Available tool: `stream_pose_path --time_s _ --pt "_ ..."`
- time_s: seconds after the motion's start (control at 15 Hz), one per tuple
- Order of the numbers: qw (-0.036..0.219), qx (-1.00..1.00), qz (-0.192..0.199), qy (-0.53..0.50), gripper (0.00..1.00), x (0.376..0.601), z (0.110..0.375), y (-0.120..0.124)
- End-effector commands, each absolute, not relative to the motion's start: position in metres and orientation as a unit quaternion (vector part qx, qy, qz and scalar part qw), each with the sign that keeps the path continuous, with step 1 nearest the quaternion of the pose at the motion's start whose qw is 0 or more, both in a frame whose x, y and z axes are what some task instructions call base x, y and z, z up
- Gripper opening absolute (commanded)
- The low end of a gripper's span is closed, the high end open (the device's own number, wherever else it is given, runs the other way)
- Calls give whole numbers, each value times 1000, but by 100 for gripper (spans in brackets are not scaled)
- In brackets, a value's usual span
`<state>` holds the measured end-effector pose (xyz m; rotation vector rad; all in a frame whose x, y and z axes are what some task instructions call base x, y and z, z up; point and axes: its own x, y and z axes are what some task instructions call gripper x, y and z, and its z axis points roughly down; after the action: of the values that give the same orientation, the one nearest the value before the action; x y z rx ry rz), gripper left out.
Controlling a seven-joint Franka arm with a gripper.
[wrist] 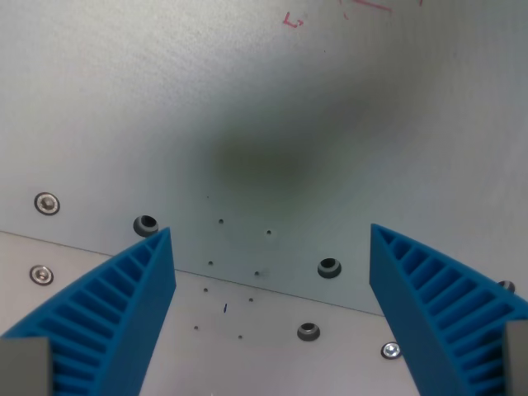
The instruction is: Rotate around base positive y
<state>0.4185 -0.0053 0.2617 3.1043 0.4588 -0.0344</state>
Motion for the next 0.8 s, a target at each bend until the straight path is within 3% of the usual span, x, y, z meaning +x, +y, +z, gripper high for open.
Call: stream_pose_path --time_s 0.07,0.8 --pt "1 989 -13 146 100 419 264 -5" --pt "-8 986 -77 146 100 419 264 -5"
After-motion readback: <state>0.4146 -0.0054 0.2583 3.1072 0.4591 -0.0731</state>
